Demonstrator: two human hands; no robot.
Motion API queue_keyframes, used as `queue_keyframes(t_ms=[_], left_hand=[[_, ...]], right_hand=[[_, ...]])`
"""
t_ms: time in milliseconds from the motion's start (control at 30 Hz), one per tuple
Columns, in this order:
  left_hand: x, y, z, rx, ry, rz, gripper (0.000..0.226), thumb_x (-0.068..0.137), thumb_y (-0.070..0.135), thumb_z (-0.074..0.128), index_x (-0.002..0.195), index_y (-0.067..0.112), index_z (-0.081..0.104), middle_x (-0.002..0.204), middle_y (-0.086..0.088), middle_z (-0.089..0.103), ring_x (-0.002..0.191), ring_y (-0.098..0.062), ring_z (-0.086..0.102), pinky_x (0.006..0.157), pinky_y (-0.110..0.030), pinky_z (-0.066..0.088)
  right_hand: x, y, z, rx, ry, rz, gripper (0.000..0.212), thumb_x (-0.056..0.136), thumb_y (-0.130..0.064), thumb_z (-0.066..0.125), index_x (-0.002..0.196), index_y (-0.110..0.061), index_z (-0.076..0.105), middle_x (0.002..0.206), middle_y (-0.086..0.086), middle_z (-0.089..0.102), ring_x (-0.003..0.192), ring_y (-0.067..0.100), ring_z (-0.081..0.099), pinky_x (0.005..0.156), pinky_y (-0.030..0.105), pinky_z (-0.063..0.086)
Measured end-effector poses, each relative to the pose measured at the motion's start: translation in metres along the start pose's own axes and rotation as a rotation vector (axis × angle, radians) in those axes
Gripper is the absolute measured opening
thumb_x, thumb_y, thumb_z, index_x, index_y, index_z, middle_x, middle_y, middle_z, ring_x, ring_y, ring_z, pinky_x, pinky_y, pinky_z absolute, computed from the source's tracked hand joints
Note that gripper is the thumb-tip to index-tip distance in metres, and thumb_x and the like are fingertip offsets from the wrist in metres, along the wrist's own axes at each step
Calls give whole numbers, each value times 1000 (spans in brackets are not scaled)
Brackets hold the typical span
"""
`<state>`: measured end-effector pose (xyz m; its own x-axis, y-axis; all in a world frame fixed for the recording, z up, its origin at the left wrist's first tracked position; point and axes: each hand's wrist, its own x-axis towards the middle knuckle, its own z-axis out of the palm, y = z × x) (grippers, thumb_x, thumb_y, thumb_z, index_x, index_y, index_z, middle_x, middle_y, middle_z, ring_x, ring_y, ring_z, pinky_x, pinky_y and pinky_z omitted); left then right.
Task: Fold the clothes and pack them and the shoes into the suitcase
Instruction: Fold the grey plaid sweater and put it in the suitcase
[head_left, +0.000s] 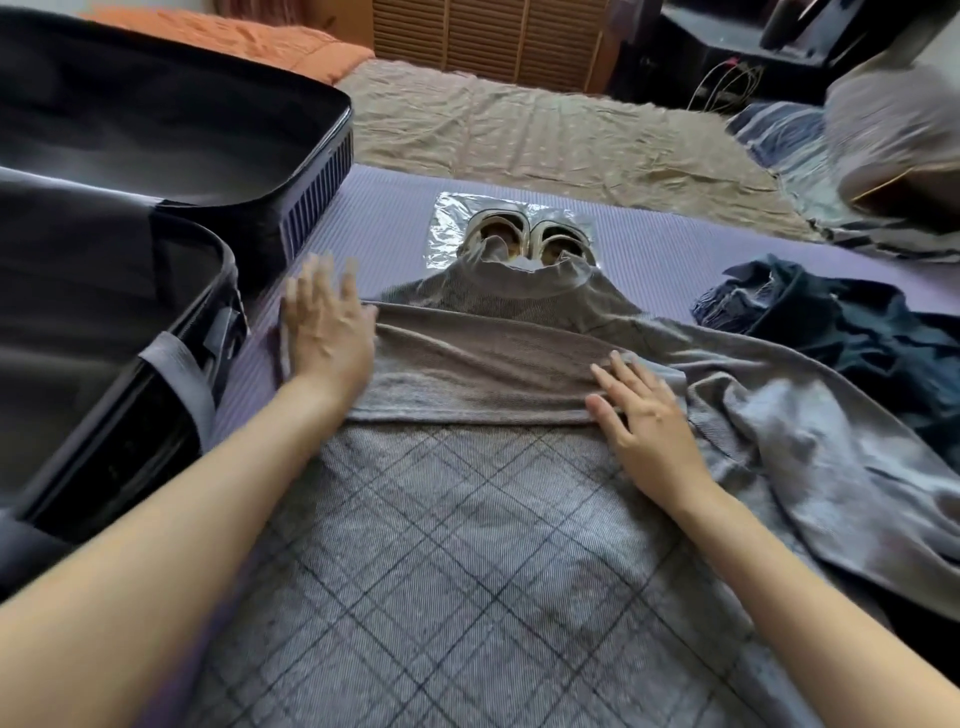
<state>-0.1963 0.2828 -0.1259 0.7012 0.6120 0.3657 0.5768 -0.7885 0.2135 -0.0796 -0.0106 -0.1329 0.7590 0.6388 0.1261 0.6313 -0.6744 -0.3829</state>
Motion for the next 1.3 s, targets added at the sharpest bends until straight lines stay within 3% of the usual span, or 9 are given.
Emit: queue_keyframes(t_ms=[133, 233, 433, 567, 733, 900, 1033, 1133, 1300], left_hand=[[-35, 5, 12, 10, -320, -53, 62, 100, 43, 25, 151, 13, 5, 158, -14, 2, 146, -27, -1, 117, -46, -1], [-36, -2, 8, 37, -428, -77, 69, 98, 52, 24, 151, 14, 1, 158, -14, 1, 146, -26, 0, 117, -43, 2], [-29, -10, -4, -264, -393, -167, 62, 100, 42, 30, 148, 5, 17, 156, -14, 18, 145, -24, 13, 117, -41, 10], [-20, -17, 1, -178, -499, -140, 53, 103, 33, 26, 148, 7, 23, 155, -18, 17, 144, -29, 12, 117, -41, 10], [-12, -24, -14, -125, -508, -72, 42, 104, 16, 23, 141, 3, 37, 149, -20, 32, 139, -32, 27, 106, -30, 19], [-28, -30, 3, 41, -537, -9, 54, 102, 32, 24, 150, 13, 10, 157, -17, 4, 145, -31, 3, 117, -39, 4], [-37, -40, 0, 81, -564, -33, 59, 98, 51, 16, 150, 31, -3, 158, -4, -11, 145, -18, -11, 115, -44, -8], [-34, -33, -5, 148, -607, -55, 59, 98, 50, 15, 150, 29, -3, 158, -5, -11, 145, -20, -13, 112, -49, -16], [-34, 2, -14, -33, -345, -16, 53, 101, 34, 22, 151, 20, 9, 158, -13, 3, 145, -27, -5, 114, -52, -4]], right_hand=[[9, 14, 0, -87, -155, 100, 53, 100, -43, 32, 149, -25, 25, 159, -3, 4, 147, 16, -1, 118, 37, 1], [16, 19, -6, -107, -204, 78, 54, 100, -40, 36, 150, -25, 21, 159, -1, 0, 147, 16, -2, 119, 36, 1], [6, 27, -20, 76, -163, -95, 46, 85, -26, 68, 130, -27, 57, 151, -6, 31, 143, 15, 20, 118, 47, 13], [5, 34, -22, -47, 14, -147, 19, 84, -14, 70, 102, -19, 75, 129, -3, 59, 128, 19, 50, 112, 44, 32], [11, 42, -42, -300, 214, -355, 11, 78, -3, 74, 84, -12, 73, 110, 4, 70, 106, 29, 65, 99, 54, 44], [7, 53, -35, -328, 39, -376, 16, 73, -1, 76, 81, -15, 73, 113, 3, 69, 107, 25, 65, 110, 41, 28], [-7, 44, -30, -217, 30, -261, 23, 83, -10, 69, 105, -17, 69, 126, 2, 62, 121, 19, 56, 114, 43, 25], [-11, 33, -35, -92, 7, -135, 46, 96, -29, 51, 141, -26, 42, 127, -12, 55, 130, 6, 38, 119, 35, 13], [15, 19, -24, -57, -83, 20, 50, 102, -39, 29, 149, -21, 28, 155, -3, 25, 144, 12, 19, 119, 36, 8]])
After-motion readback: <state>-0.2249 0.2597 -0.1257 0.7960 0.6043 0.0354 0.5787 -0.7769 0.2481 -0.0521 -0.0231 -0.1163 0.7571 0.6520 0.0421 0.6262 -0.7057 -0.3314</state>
